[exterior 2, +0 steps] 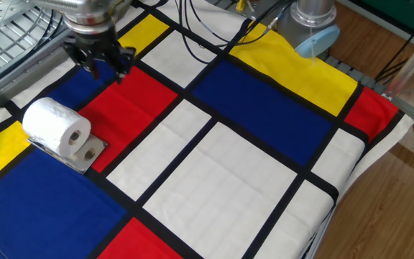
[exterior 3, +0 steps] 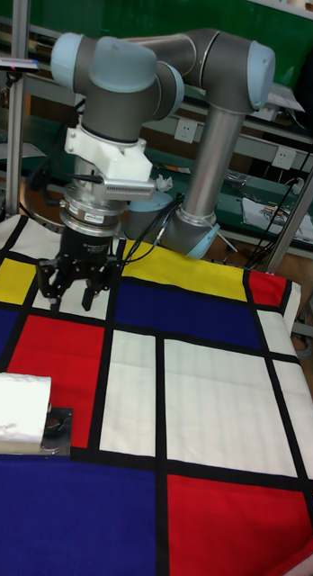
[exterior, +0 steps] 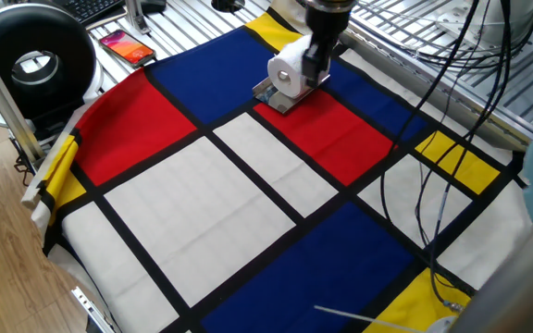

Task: Take the roll of paper down from the shelf

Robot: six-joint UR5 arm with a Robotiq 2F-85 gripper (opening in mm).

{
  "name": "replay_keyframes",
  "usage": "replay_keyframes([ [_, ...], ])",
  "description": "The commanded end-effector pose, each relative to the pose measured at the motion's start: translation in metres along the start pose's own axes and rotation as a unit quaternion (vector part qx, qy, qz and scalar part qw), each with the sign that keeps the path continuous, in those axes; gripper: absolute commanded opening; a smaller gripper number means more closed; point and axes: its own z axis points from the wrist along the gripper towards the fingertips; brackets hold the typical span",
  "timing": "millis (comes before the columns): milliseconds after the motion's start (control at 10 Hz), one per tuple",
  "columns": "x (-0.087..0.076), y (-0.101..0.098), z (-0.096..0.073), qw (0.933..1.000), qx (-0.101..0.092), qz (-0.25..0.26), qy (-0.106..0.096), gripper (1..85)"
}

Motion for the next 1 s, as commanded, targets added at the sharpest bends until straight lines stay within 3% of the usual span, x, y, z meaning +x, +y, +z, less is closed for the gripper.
replay_keyframes([
  [0, 0.0078, -0.0154, -0.002, 0.9995, 0.0, -0.031, -0.006, 54.7],
  [400, 0.0089, -0.0148, -0.002, 0.999, -0.001, -0.044, -0.004, 53.7],
  [700, 0.0112, -0.0139, -0.002, 0.9972, -0.003, -0.075, 0.0, 53.3],
  [900, 0.0095, -0.0071, -0.0021, 0.9934, -0.015, -0.113, -0.005, 53.0],
])
